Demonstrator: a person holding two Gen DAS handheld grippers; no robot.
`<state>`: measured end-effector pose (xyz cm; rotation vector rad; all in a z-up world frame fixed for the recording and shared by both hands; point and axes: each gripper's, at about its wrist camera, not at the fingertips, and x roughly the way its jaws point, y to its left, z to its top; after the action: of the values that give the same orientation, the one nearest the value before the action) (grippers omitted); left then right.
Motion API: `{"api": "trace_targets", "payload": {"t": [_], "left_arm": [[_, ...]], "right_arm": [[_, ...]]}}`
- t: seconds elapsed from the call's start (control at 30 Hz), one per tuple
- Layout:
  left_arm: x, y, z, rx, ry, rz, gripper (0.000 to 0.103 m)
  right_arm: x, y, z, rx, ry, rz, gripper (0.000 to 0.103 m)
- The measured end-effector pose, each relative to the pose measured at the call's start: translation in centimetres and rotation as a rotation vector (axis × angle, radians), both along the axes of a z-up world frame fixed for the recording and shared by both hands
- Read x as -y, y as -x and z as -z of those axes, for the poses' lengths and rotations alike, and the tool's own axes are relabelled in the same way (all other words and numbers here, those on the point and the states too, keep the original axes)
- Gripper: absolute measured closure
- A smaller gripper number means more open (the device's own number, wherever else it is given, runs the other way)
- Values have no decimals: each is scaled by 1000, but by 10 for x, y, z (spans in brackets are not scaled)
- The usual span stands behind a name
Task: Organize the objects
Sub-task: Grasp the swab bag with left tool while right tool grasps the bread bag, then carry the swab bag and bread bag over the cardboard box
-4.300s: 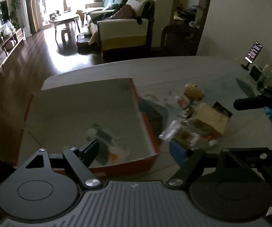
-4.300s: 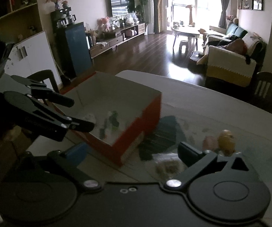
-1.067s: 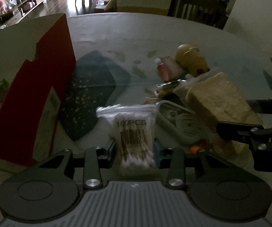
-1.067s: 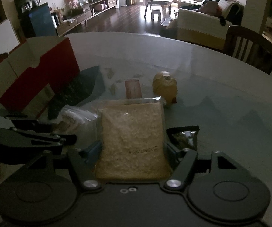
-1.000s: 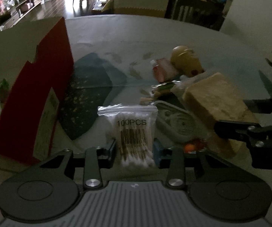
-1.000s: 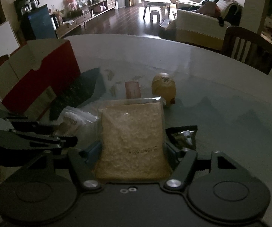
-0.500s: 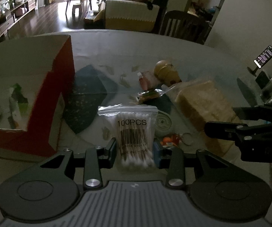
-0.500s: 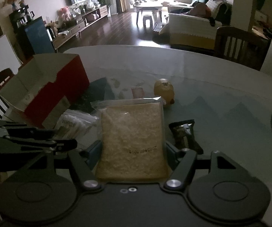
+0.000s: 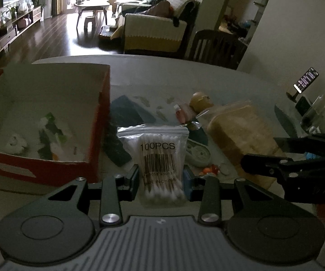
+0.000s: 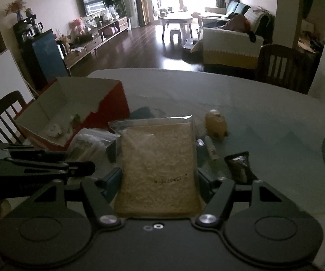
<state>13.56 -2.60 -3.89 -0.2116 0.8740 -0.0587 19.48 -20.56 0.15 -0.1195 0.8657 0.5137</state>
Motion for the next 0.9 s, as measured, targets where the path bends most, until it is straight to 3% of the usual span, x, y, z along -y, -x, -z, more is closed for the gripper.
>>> {"api": "trace_targets", "payload": {"t": [0.47, 0.9], "left_arm": [[-84, 19, -18, 42, -1, -1, 65], [-172, 12, -29, 73, -94, -16, 65]], "right_arm": [[-90, 9, -13, 34, 1, -31, 35], [-176, -2, -10, 35, 29, -68, 35]]}}
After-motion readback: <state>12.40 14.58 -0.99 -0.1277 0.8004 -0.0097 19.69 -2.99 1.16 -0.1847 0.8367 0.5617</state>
